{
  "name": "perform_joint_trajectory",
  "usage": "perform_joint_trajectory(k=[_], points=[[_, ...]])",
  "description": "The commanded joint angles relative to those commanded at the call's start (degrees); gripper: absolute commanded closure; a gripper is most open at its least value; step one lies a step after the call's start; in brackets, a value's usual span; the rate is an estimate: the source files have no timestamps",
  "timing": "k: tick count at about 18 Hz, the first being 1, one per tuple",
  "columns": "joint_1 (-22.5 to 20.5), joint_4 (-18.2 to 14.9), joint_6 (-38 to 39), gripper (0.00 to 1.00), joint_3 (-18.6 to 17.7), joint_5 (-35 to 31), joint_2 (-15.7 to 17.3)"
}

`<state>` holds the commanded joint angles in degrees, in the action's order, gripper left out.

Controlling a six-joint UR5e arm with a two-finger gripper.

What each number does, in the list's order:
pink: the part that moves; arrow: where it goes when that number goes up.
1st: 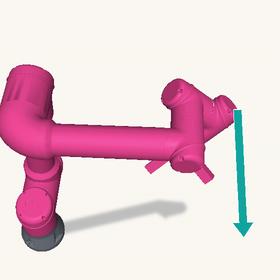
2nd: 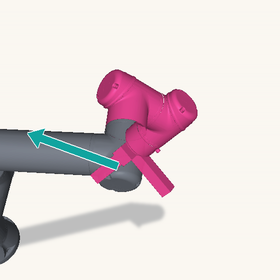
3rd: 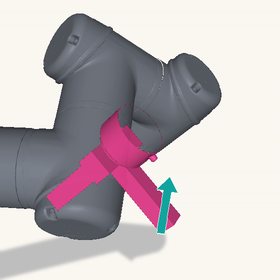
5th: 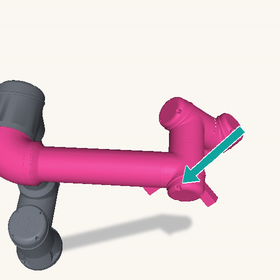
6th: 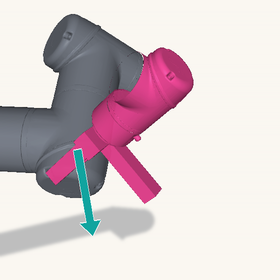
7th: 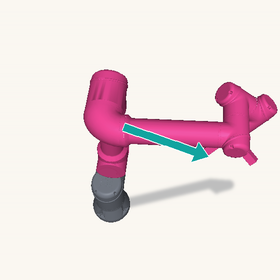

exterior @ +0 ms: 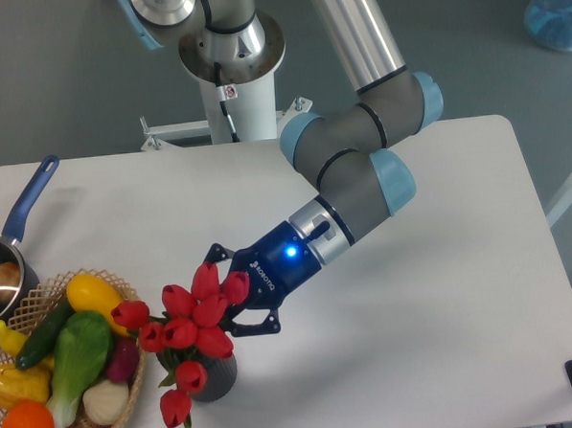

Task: Insert the flowers into the vase
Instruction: 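Push the tulip bunch further down into the vase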

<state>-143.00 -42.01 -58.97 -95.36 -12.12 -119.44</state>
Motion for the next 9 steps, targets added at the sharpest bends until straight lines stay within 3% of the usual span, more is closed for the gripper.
perform_joint_trajectory(k=[6, 9], points=[[0.4, 0.0, -2.7, 1.0, -1.8, -1.2, -0.4], [0.4, 0.0, -4.6, 0.92, -2.6, -1.3, -0.4]])
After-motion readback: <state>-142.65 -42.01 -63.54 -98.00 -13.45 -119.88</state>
